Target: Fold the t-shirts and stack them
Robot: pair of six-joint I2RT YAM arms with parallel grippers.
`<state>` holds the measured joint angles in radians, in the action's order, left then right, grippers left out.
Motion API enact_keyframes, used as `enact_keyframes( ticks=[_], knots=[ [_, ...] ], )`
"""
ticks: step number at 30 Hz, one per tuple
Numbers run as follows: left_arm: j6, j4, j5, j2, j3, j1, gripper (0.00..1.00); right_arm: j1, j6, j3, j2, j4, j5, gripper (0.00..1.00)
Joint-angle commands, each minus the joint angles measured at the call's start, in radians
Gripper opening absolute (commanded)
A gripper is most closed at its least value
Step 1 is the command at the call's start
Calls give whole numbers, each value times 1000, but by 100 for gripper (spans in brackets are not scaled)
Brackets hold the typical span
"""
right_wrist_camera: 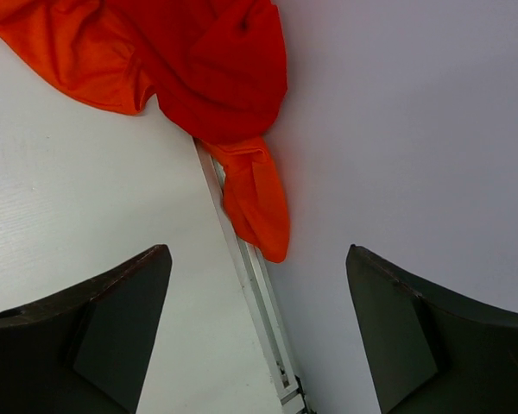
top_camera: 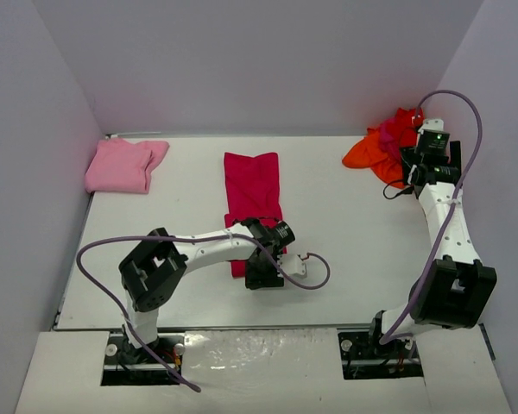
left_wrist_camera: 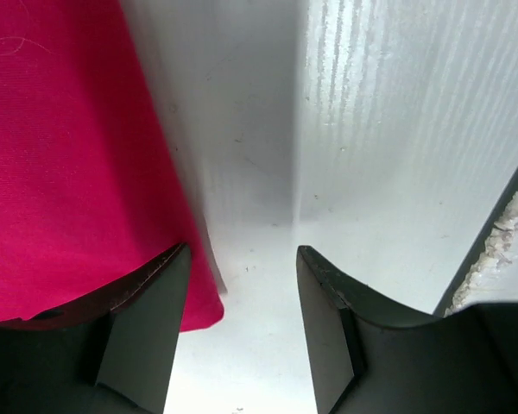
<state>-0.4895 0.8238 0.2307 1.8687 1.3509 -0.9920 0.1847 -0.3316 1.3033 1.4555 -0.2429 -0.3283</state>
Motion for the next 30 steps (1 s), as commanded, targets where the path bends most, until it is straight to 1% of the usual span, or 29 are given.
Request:
enact_keyframes(
  ticks=[1,9,11,13,15,17,20,23,24,25,27,28,29,30],
  knots=[
    [55,-87,-50,-58,13,20,49,-1,33,47,-14,49,40,80],
    [67,-166,-120,-34,-1,16,49,-1,26,29,-72,40,61,79],
    [69,-189,-160,-33,-15,7,49,0,24,25,-81,21,115,77],
    [71,-209,-178,-25,-31,3,49,1,31,27,-78,-1,170,73],
    [73,-216,-177,-11,-37,-3,49,0,39,25,-71,-9,229,71],
    [79,-216,-173,-5,-38,-9,49,-1,48,31,-62,-13,245,75],
    [84,-222,-174,13,-43,-15,49,0,59,43,-49,-17,256,77],
    [89,-240,-181,34,-51,-17,49,-1,80,73,-31,-39,368,78],
    [90,-253,-184,48,-53,-16,46,-1,82,88,-24,-52,417,78],
    [91,-264,-188,62,-55,-14,40,-1,84,104,-16,-64,466,78],
    [97,-280,-200,85,-59,-14,11,-6,87,140,1,-82,559,77],
    [101,-288,-203,92,-62,-15,4,-9,89,163,20,-90,592,77],
    [104,-297,-206,98,-65,-16,0,-11,91,187,44,-96,618,77],
    [100,-293,-202,92,-68,-16,0,-14,90,224,60,-105,645,77]
  ],
)
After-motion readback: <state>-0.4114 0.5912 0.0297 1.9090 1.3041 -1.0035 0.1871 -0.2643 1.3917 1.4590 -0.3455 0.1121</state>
